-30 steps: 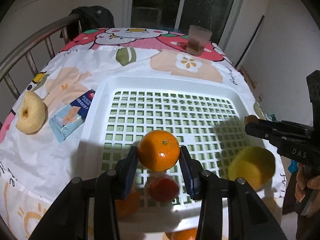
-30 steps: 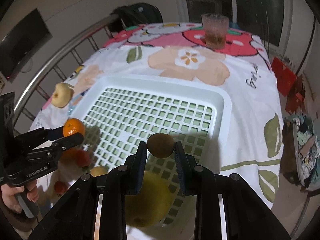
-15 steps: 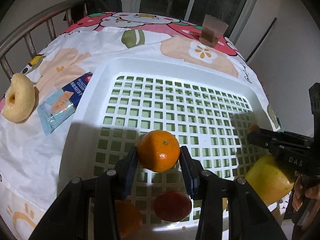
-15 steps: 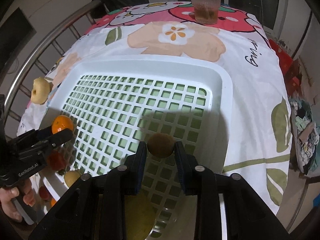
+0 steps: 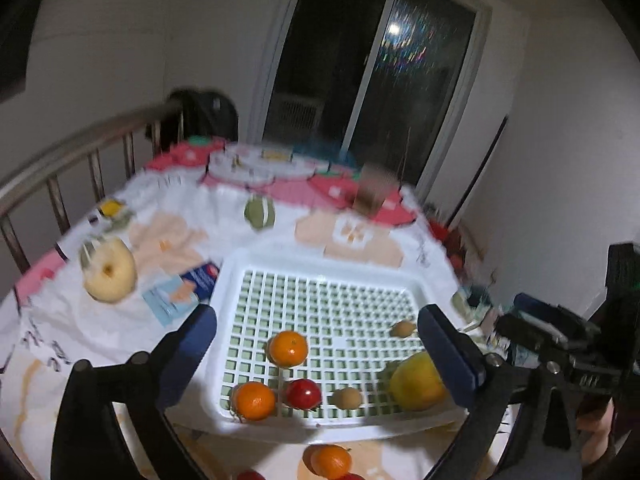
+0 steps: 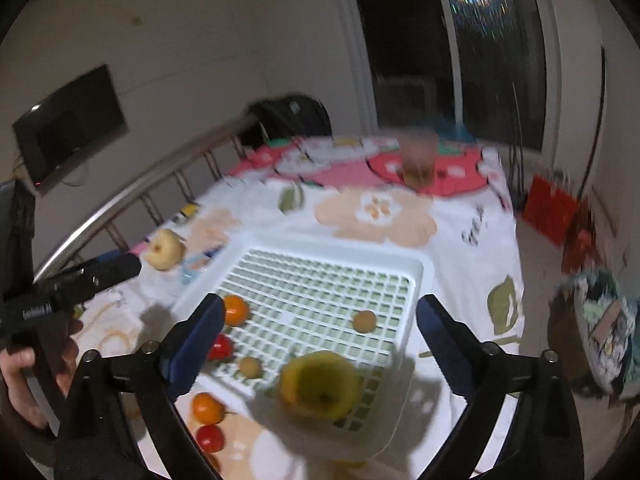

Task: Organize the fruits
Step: 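Lift both grippers away from the basket toward the loose fruits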

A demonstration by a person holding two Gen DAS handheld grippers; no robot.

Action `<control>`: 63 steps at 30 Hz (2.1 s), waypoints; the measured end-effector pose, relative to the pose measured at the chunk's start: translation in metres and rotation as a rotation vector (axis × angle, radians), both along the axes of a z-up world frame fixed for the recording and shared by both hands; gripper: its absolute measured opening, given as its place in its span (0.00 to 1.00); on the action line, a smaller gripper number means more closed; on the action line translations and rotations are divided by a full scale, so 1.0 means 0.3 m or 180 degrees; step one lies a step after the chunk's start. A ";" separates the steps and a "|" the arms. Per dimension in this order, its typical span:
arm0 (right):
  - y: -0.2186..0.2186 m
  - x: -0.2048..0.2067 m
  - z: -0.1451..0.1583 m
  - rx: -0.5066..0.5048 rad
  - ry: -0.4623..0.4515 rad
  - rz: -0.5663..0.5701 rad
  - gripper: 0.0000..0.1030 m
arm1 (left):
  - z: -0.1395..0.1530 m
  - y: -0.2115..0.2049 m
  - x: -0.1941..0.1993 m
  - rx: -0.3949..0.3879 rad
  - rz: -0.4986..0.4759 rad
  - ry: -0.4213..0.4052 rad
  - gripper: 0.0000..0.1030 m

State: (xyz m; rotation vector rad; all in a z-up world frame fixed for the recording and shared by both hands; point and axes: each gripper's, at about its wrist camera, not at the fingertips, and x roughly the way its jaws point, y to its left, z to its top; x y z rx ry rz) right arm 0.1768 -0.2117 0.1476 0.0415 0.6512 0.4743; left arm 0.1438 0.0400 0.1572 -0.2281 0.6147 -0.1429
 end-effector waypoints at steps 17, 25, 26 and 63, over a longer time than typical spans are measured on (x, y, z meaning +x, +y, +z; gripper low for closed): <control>0.048 -0.469 0.102 0.0337 -0.0675 0.0243 1.00 | 0.133 0.003 -0.473 0.0202 0.0064 -0.0758 1.00; 0.066 -0.561 0.045 0.0260 -0.0759 0.0168 1.00 | 0.065 -0.010 -0.536 0.0336 0.0139 -0.0793 1.00; 0.071 -0.566 0.033 0.0248 -0.0757 0.0162 1.00 | 0.052 -0.011 -0.535 0.0352 0.0152 -0.0779 1.00; 0.308 -0.435 -0.451 -0.0382 0.0506 0.0583 0.62 | -0.445 0.046 -0.243 0.0303 0.0326 0.0655 0.64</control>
